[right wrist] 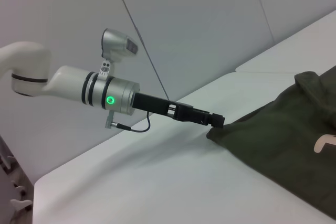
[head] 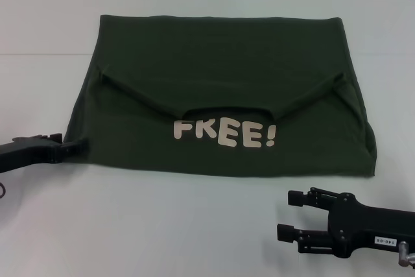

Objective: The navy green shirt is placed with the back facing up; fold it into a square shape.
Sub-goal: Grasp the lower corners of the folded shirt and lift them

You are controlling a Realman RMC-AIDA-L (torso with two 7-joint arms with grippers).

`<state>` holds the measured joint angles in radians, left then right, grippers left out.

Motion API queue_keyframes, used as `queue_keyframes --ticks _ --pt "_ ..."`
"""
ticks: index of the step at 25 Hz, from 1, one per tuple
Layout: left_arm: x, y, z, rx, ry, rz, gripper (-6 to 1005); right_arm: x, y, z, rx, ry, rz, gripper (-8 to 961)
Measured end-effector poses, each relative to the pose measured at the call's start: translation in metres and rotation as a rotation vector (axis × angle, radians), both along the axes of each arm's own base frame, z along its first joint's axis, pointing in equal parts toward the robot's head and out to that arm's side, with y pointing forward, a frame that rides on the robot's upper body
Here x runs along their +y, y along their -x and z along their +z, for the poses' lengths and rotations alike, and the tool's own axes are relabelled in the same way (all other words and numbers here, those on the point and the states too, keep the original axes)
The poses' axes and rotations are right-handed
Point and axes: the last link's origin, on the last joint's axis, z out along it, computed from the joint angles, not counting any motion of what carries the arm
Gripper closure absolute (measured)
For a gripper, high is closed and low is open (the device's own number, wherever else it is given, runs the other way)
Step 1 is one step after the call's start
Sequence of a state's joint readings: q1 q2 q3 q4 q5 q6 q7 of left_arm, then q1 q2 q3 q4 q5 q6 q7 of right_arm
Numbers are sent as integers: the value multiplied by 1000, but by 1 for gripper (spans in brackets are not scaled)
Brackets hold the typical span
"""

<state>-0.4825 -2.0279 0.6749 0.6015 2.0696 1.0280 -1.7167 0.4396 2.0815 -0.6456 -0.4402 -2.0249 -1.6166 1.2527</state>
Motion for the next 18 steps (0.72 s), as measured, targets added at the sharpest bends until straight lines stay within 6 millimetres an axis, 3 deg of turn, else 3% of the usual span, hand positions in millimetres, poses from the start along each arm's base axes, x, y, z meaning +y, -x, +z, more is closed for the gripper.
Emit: queue_keyframes --ticks 18 --pt "-4 3 -13 23 -1 11 289 2 0 -2 -4 -3 -5 53"
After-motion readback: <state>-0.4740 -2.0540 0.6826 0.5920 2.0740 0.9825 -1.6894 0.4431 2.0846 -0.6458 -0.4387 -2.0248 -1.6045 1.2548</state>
